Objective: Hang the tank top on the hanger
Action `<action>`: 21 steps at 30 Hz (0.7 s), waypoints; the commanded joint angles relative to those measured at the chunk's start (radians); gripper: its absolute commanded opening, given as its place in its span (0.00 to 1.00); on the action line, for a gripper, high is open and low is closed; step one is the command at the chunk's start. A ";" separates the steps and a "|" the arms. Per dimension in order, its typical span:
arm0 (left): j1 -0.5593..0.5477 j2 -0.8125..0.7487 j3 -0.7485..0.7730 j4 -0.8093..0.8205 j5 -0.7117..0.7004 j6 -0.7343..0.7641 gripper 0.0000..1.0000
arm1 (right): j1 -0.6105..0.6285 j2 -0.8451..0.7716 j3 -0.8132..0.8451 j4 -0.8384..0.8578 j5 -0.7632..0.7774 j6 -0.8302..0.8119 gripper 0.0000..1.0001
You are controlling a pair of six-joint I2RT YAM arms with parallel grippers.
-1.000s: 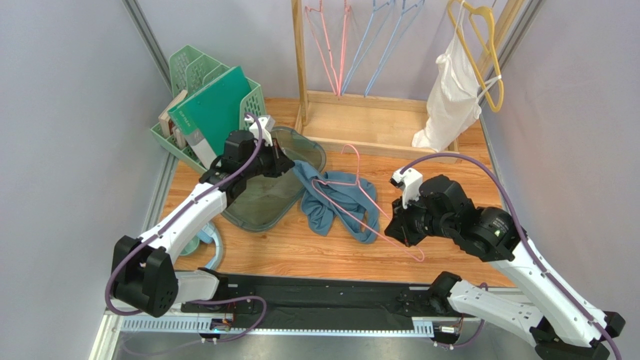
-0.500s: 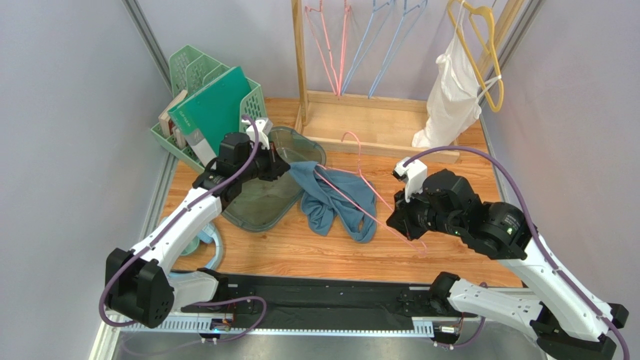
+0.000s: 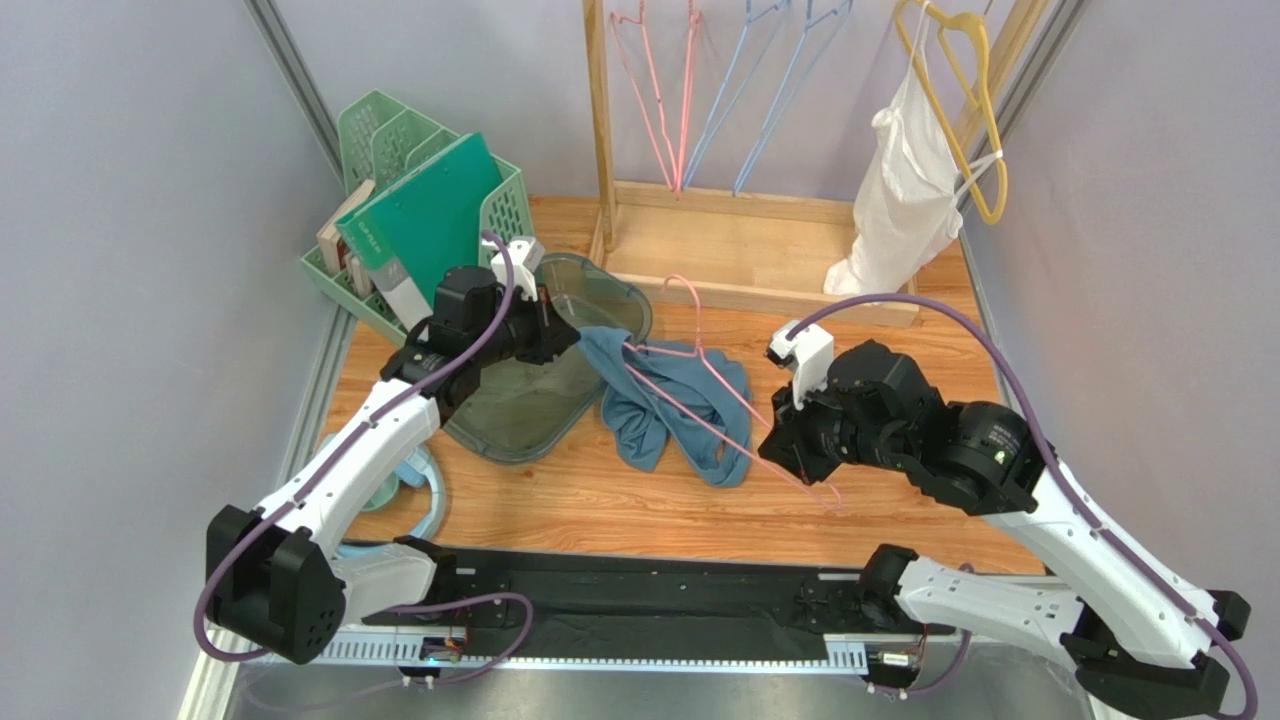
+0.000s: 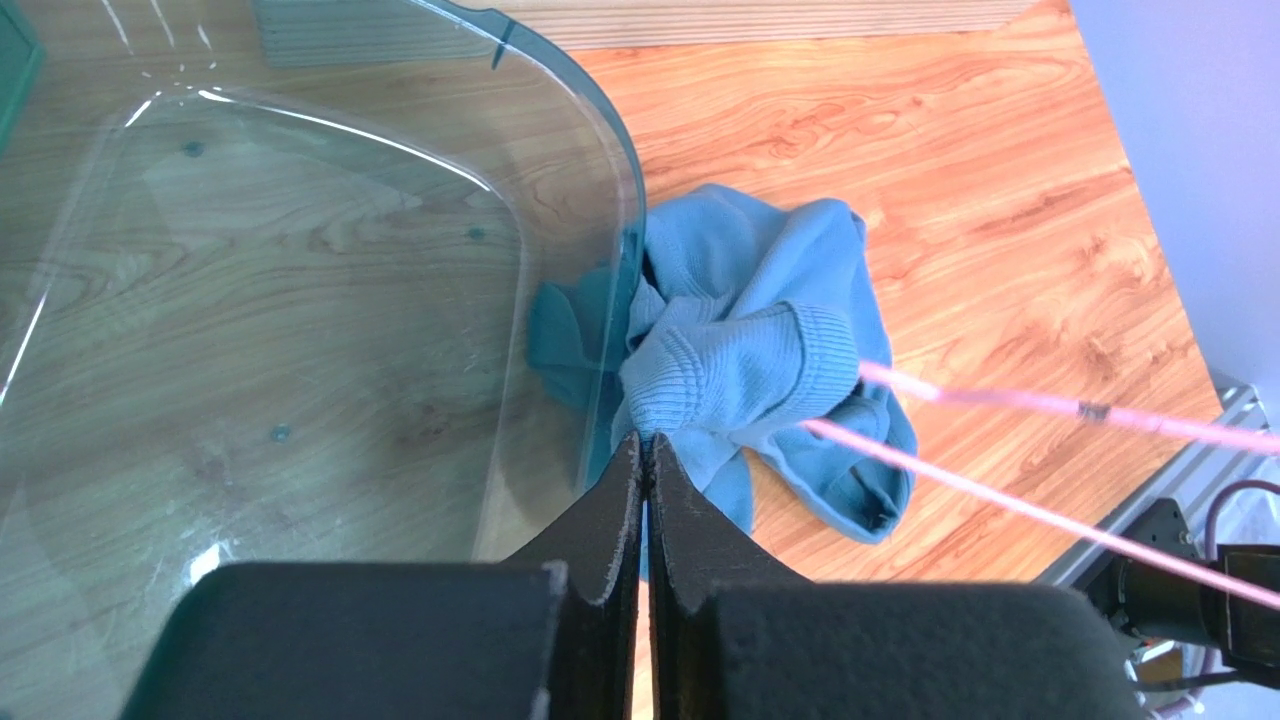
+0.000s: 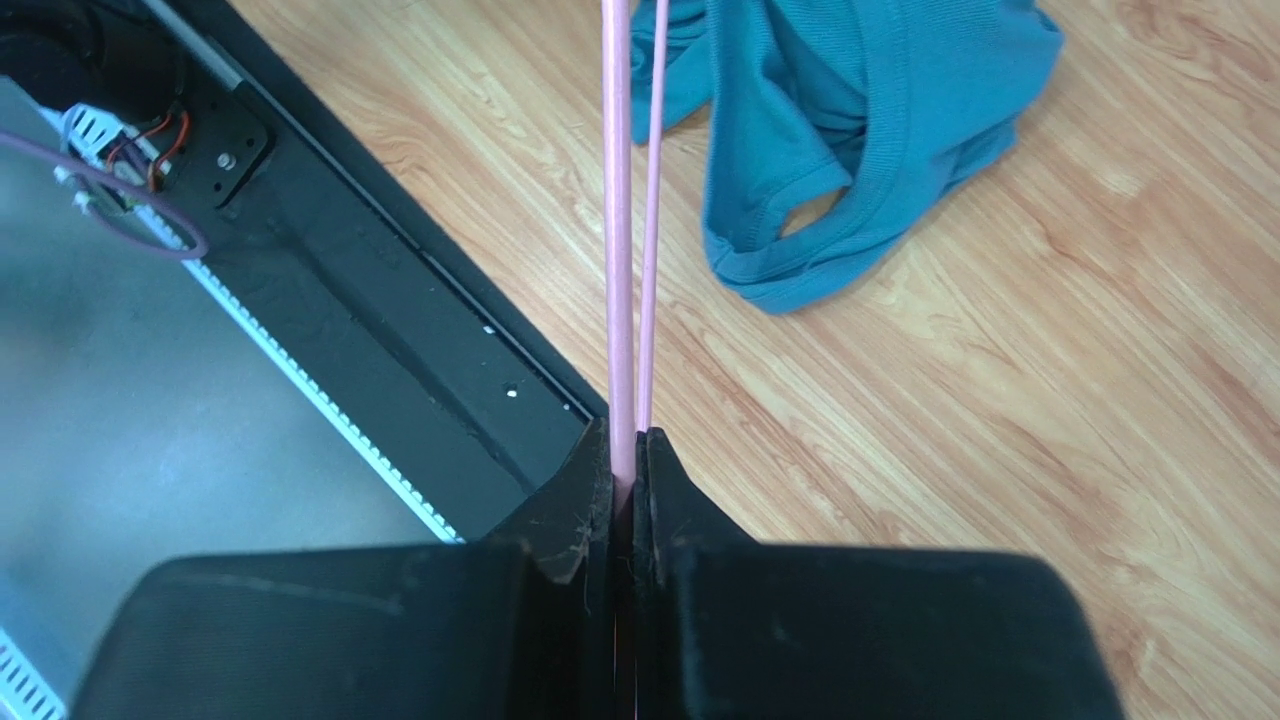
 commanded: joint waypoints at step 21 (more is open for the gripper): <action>0.007 -0.207 0.049 -0.018 0.227 -0.073 0.00 | 0.092 -0.085 -0.164 0.377 0.080 -0.020 0.00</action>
